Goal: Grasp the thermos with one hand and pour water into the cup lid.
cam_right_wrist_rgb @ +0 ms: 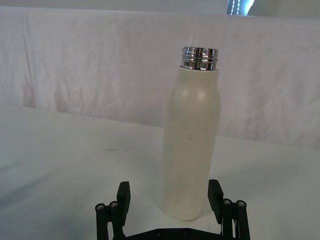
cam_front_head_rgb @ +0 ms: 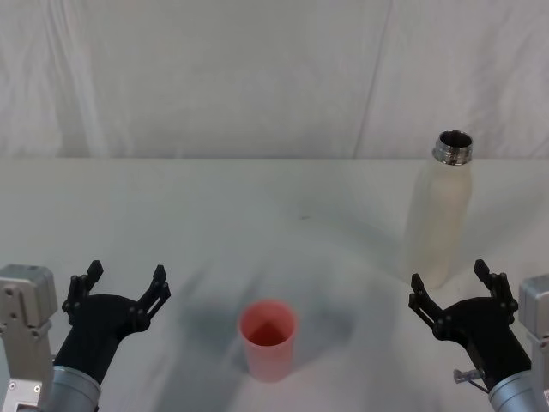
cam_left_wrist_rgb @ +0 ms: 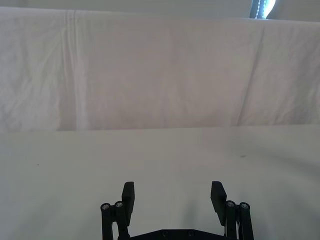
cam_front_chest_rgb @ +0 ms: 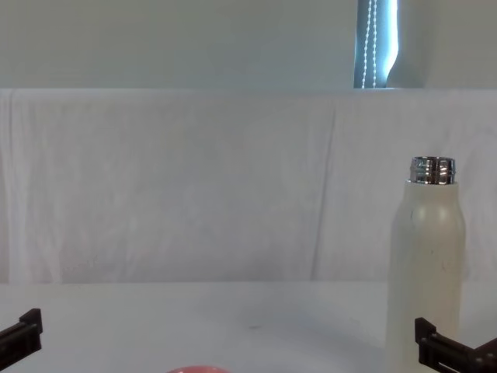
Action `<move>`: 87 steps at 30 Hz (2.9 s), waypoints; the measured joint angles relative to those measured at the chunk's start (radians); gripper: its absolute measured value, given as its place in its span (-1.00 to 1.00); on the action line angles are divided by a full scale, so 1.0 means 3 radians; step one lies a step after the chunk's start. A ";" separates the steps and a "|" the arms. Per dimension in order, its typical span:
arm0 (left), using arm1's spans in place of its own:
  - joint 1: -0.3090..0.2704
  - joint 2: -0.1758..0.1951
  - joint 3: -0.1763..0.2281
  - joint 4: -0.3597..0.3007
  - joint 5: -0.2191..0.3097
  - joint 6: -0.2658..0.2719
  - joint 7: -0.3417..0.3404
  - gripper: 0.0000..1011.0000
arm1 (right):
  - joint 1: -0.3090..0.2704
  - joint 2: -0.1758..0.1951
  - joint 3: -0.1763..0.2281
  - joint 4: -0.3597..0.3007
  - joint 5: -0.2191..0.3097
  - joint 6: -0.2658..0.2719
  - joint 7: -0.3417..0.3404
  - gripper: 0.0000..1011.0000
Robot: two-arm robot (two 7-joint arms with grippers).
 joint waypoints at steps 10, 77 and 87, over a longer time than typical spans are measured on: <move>0.0000 0.0000 0.0000 0.0000 0.0000 0.0000 0.0000 0.98 | 0.0000 0.0000 0.0000 0.0000 0.0000 0.0000 0.0000 0.98; 0.0000 0.0000 0.0000 0.0000 0.0000 0.0000 0.0000 0.98 | 0.0159 -0.0148 0.0345 0.0168 0.0589 0.0258 0.0616 0.98; 0.0000 0.0000 0.0000 0.0000 0.0000 0.0000 0.0000 0.98 | 0.0364 -0.0056 0.0314 0.0339 0.0575 0.0294 0.0713 0.98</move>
